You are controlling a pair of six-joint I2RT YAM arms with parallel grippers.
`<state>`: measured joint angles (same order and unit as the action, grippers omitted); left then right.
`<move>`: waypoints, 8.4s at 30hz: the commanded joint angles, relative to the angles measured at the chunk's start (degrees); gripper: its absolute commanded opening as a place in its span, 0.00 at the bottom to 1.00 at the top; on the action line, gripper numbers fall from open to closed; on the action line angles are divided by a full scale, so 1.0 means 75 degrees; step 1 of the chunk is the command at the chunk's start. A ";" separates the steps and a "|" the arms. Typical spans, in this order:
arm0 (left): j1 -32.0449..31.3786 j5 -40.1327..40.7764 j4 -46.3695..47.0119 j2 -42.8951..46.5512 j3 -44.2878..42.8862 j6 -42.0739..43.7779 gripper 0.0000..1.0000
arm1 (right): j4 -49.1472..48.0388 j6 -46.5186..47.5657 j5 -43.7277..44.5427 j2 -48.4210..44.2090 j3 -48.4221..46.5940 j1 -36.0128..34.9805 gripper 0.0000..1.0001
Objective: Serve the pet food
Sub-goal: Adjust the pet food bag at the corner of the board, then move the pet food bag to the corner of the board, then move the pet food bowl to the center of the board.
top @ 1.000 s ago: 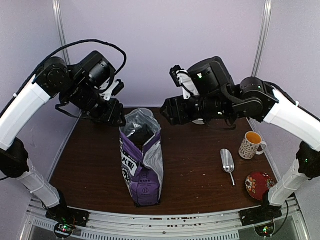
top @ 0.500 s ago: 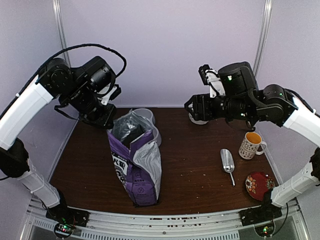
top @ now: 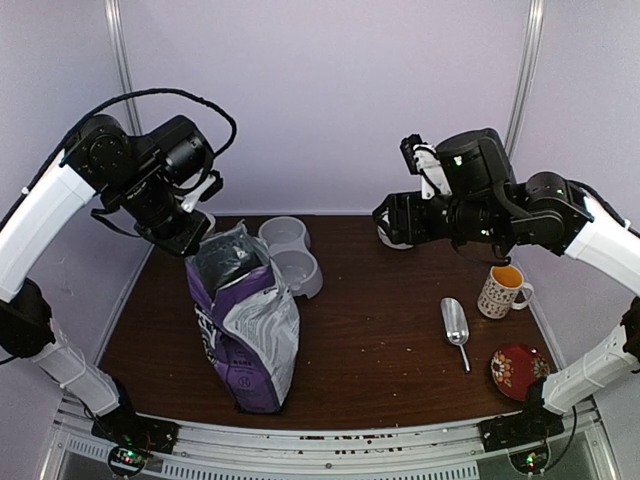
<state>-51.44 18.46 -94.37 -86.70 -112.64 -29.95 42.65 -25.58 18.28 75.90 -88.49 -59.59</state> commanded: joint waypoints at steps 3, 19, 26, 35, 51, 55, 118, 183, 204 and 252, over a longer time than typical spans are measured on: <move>0.0120 0.0219 0.0229 0.0687 0.0395 0.0321 0.00 | 0.0115 -0.0122 0.0126 0.0095 -0.0096 0.0057 0.67; 0.0120 -0.0493 0.0981 0.1373 0.0588 -0.0038 0.75 | 0.0175 -0.0234 0.0296 0.0107 0.0099 0.0068 0.67; 0.0138 -0.0198 0.1117 0.1693 0.0869 -0.0260 0.98 | -0.0101 -0.0218 0.0347 -0.0115 0.0536 0.0142 0.79; 0.0183 -0.0712 0.1202 0.1834 0.0843 -0.0519 0.98 | -0.0345 -0.0306 0.0436 -0.0565 0.1210 0.0408 1.00; 0.0160 -0.1445 0.1161 0.1445 0.0511 -0.0825 0.96 | -0.0365 -0.0380 0.0542 -0.0648 0.1525 0.0553 1.00; 0.0164 -0.1406 0.1233 0.1289 0.0705 -0.0865 0.91 | -0.0407 -0.0435 0.0508 -0.0693 0.1646 0.0562 1.00; 0.5002 -0.0281 0.3622 0.2010 0.2557 0.2324 0.00 | 0.0061 -0.0402 0.0633 -0.0256 0.1604 0.0755 1.00; 0.5900 -0.0903 0.4823 0.5269 0.6688 0.1326 0.98 | -0.0555 -0.0300 -0.2209 0.6029 -0.3189 0.1051 0.97; 0.5899 -0.1172 0.5317 0.6286 0.7130 0.1222 0.98 | -0.0340 -0.1804 -0.1744 0.8204 -0.4976 0.1511 0.80; 0.5903 -0.1419 0.4866 0.6278 0.6338 0.1358 0.98 | -0.0508 -0.2662 -0.2582 0.4108 0.1562 -0.0697 0.45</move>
<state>-7.49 7.35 -58.15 -39.57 -63.40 -20.93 36.64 -47.46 1.43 109.16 -77.14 -62.24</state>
